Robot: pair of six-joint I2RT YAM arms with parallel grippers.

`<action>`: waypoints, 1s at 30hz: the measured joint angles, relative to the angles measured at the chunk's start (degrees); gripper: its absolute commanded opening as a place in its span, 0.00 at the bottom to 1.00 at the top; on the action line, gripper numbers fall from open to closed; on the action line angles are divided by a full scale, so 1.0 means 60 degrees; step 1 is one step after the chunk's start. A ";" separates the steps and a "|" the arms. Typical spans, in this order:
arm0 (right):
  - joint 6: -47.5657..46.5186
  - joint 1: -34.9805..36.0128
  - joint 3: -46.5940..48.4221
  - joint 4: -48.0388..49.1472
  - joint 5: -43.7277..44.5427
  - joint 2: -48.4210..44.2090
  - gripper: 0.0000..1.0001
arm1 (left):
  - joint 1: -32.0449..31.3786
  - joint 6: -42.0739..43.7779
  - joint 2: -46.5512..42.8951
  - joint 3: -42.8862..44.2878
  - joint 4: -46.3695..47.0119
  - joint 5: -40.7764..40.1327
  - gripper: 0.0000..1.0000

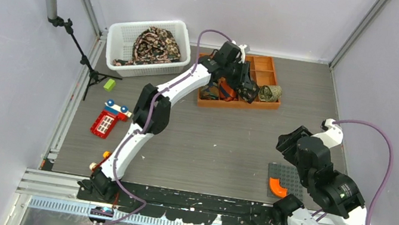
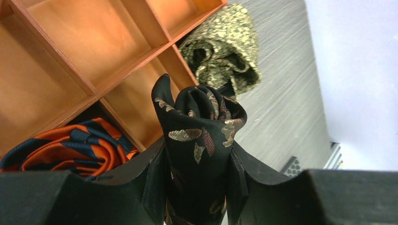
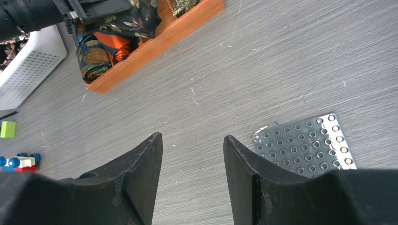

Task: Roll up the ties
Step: Place the tie in the storage box.

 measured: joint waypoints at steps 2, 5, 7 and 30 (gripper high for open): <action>0.0007 0.0000 -0.0011 -0.0055 0.0000 0.0000 0.55 | -0.0040 0.0193 0.0277 0.0222 -0.0171 -0.0171 0.13; 0.0036 0.0000 -0.0033 -0.0091 -0.0007 0.0000 0.55 | -0.0098 0.0433 0.0637 0.0361 -0.0299 -0.0412 0.13; 0.0040 0.0000 -0.0044 -0.0106 -0.0011 0.0000 0.55 | -0.0153 0.0583 0.0805 0.0423 -0.0215 -0.0616 0.13; 0.0146 0.0000 -0.0193 -0.0135 -0.0324 0.0011 0.54 | -0.0871 0.3537 0.1322 0.0827 0.0444 -0.3421 0.12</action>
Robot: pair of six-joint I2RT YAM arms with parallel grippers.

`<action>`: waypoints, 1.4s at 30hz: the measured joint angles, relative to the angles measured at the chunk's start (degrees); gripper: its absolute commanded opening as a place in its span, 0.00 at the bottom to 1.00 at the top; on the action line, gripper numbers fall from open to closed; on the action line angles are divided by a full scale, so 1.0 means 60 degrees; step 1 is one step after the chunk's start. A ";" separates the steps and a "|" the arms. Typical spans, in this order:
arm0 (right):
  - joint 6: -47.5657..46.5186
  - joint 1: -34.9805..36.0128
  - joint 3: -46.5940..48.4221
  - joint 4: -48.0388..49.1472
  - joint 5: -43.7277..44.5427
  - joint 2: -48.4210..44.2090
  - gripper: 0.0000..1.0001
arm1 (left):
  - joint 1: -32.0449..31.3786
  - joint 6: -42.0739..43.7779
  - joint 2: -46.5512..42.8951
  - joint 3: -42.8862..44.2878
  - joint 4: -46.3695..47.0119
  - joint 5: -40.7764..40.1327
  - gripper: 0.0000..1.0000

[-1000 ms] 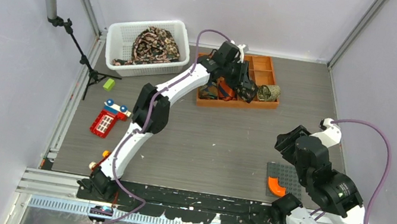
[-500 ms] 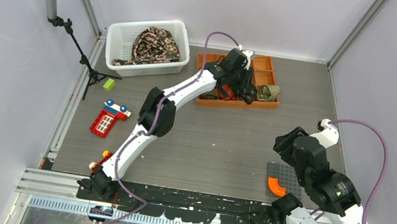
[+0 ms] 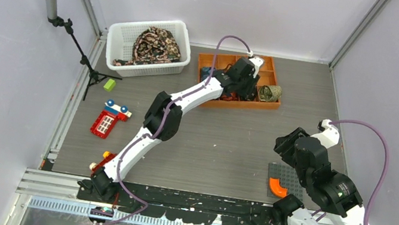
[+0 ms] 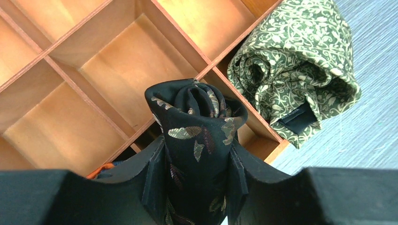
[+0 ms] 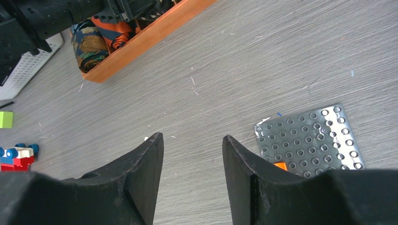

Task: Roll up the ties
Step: Place the tie in the storage box, then reset both arms

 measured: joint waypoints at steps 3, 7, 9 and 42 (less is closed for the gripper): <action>0.0029 0.0000 -0.0022 0.0000 -0.0076 0.0000 0.54 | -0.0113 0.0335 0.0098 0.0007 0.0109 -0.0204 0.14; 0.0044 0.0000 -0.0069 0.0000 -0.0142 0.0004 0.54 | -0.0164 0.0583 0.0113 0.0007 0.0153 -0.0288 0.31; 0.0044 0.0000 -0.0073 0.0000 -0.0175 0.0007 0.54 | -0.0171 0.0670 0.0113 0.0007 0.0160 -0.0277 0.42; -0.0867 0.0000 0.1723 0.0047 -0.0098 0.0980 0.59 | -0.0251 0.0193 -0.3843 -0.1351 0.0087 0.1326 1.00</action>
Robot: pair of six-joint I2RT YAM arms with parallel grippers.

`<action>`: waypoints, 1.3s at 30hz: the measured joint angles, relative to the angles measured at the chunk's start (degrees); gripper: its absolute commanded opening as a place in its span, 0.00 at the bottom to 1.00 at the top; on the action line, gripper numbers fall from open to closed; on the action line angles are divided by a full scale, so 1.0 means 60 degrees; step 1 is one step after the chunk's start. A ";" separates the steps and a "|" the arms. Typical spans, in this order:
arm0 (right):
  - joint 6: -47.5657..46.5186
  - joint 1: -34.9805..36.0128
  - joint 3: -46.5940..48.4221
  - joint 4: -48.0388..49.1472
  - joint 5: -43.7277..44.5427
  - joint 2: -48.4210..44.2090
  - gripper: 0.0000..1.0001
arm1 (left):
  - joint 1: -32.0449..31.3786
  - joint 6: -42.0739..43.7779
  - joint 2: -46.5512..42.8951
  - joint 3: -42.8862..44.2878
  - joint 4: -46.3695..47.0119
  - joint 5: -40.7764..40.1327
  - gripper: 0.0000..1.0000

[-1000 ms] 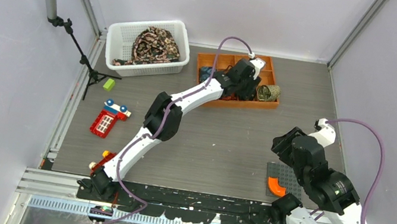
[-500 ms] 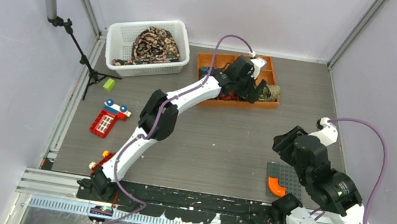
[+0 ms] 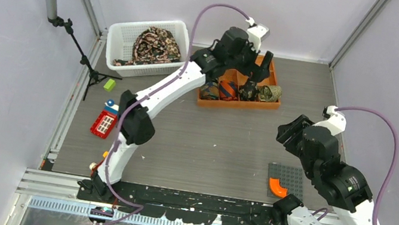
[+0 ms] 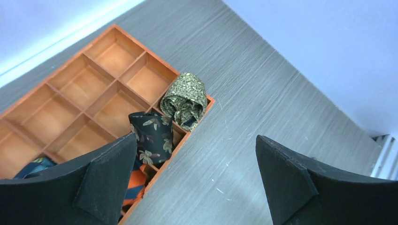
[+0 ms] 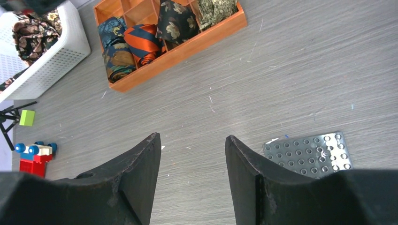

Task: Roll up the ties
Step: Reset both arms

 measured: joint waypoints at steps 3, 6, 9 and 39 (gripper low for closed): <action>-0.0291 0.0000 0.0182 0.0120 -0.0011 0.0160 0.59 | 0.0000 -0.0004 -0.1209 -0.0739 -0.0135 -0.0200 1.00; -0.0565 0.0000 0.0295 0.0335 -0.0069 0.0361 0.61 | 0.0000 0.0015 -0.2940 -0.2240 -0.0233 -0.0696 1.00; -0.0765 0.0000 0.0295 0.0586 -0.0193 0.0597 0.71 | 0.0000 0.0047 -0.4834 -0.4014 -0.0284 -0.1392 1.00; -0.0965 0.0000 -0.1246 0.3708 -0.1588 0.1603 0.90 | 0.0036 -0.1122 -1.6342 -1.4502 -0.3202 -0.4958 0.99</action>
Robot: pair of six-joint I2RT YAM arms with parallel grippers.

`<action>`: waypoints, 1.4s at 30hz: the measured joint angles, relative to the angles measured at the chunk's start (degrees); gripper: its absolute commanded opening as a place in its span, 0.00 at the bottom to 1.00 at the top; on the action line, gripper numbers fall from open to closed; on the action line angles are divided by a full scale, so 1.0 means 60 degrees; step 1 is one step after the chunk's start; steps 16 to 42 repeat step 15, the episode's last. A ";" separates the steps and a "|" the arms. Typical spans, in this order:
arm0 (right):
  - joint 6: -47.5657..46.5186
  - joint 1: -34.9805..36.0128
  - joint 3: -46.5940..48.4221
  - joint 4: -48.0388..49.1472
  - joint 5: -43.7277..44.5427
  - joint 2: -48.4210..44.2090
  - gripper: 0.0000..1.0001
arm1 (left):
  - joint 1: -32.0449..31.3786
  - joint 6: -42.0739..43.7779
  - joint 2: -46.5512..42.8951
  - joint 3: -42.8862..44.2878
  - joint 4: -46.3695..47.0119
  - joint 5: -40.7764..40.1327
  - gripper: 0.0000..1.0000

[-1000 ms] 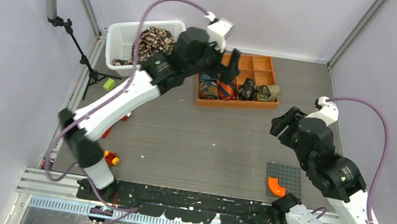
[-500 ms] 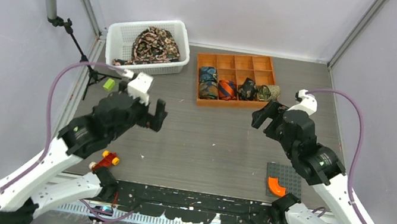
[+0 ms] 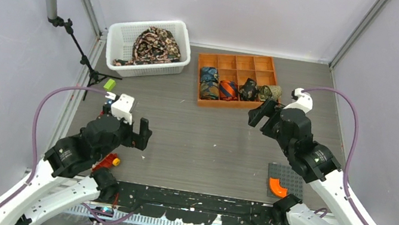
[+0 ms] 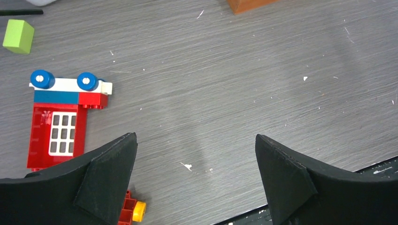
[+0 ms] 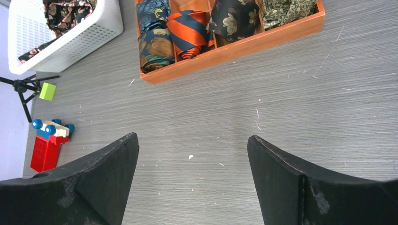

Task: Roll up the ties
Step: Reset both arms

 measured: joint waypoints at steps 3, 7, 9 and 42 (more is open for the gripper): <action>-0.0004 0.0000 0.0000 0.0066 0.0000 0.0033 0.90 | 0.0000 -0.0171 -0.0255 -0.0018 -0.0215 -0.0022 0.99; -0.0007 0.0000 0.0000 0.0095 0.0004 0.0106 0.91 | 0.0000 -0.0215 -0.0678 -0.0047 -0.0244 -0.0025 0.99; -0.0015 0.0000 -0.0004 0.0117 -0.0004 0.0124 0.95 | 0.0000 -0.0222 -0.0787 -0.0047 -0.0266 -0.0025 0.99; -0.0058 0.0000 -0.0033 0.0240 -0.0036 0.0146 0.95 | 0.0000 -0.0222 -0.0820 -0.0084 -0.0306 -0.0025 0.99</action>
